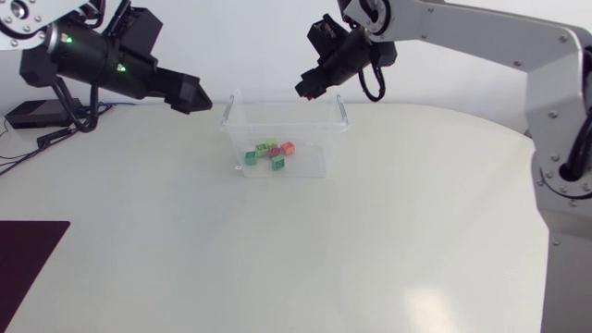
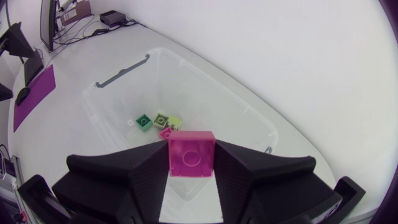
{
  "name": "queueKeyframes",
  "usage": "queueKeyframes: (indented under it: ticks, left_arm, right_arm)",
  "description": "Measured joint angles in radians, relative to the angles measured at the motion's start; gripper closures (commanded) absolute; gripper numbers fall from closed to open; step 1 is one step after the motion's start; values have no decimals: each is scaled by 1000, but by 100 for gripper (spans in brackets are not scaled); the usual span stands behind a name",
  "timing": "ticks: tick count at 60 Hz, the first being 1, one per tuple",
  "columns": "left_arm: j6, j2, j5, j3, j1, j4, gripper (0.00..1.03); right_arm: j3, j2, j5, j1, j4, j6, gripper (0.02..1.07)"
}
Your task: Place the duplo bricks in the container
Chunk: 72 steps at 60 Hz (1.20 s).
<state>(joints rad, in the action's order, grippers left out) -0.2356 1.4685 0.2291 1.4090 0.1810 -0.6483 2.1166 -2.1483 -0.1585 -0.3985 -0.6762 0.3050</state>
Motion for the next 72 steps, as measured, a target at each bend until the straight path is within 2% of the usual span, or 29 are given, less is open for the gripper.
queueKeyframes:
  ticks: [4, 6, 9, 26, 43, 58, 72]
  left_arm:
    - [0, -39, -2, -36, -13, 3, 4]
    - [0, -60, -2, -53, -18, 4, 4]
    - [0, -90, -2, -76, -24, 5, 4]
    - [-8, -241, -27, -197, -43, 21, 4]
    - [-8, -356, -29, -334, -102, 28, 4]
    - [-11, -475, -29, -463, -154, 77, 4]
    - [-27, -556, -121, -547, -167, 105, 4]
  right_arm:
    - [28, -35, 11, -2, -9, -7, 29]
    - [53, -59, 18, -6, -29, -7, 17]
    - [78, -84, 25, -11, -57, -10, 7]
    - [45, -58, 31, -23, -60, -10, 7]
    - [-303, 245, 59, -12, 82, -10, 7]
    - [-588, 470, 90, 26, 190, -11, 7]
    - [-838, 674, 130, 79, 265, -14, 7]
